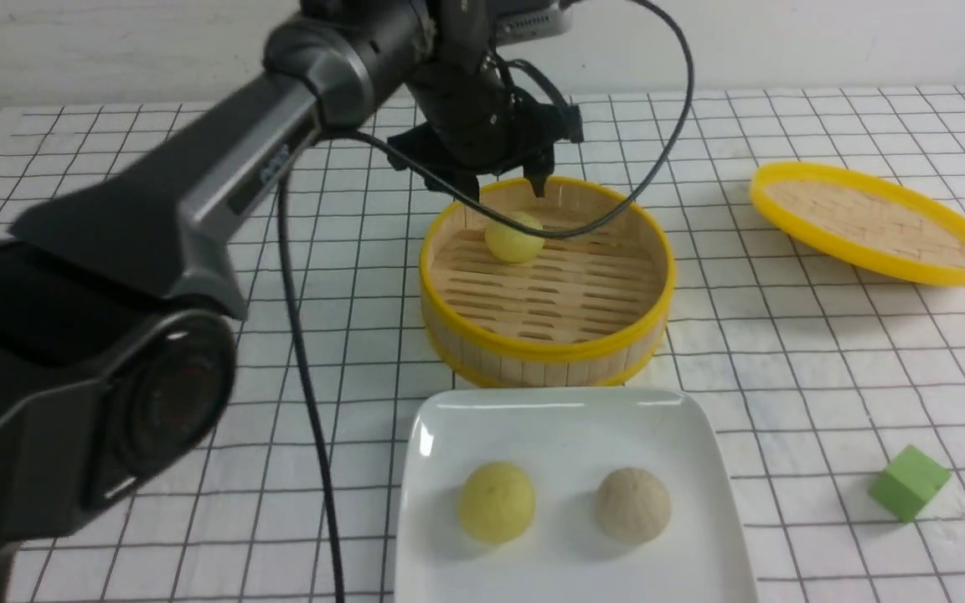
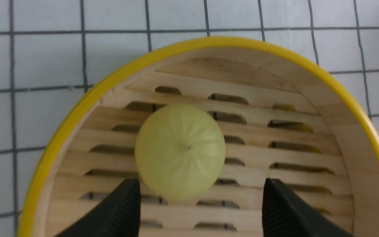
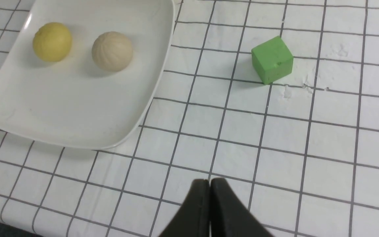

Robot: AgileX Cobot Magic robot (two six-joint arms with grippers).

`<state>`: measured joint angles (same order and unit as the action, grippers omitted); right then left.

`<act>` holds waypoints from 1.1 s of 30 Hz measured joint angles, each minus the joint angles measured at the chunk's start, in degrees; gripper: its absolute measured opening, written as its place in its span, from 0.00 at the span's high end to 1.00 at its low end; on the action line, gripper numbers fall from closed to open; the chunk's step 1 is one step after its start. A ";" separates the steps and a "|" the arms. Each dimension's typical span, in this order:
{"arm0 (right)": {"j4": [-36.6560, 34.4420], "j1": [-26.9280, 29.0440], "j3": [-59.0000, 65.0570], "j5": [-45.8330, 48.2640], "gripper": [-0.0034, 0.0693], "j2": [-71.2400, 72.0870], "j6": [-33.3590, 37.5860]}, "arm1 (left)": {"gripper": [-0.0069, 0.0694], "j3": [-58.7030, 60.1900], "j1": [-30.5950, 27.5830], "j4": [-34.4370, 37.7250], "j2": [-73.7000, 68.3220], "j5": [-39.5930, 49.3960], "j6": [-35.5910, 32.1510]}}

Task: Put the steamed buns into the plate on the white-black tablecloth.
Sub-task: 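Reach into the bamboo steamer and grasp a bun with the left gripper, then carry the bun from the bamboo steamer to the plate with the left gripper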

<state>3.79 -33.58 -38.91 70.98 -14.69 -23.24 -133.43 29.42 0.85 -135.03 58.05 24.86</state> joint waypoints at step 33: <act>1.88 0.00 0.00 1.07 0.90 -0.12 -0.04 | 0.88 -5.01 -0.03 -1.27 21.32 12.87 -9.97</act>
<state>5.67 -33.58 -38.91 72.05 -14.81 -23.28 -138.44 29.39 -0.42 -113.71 70.92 14.89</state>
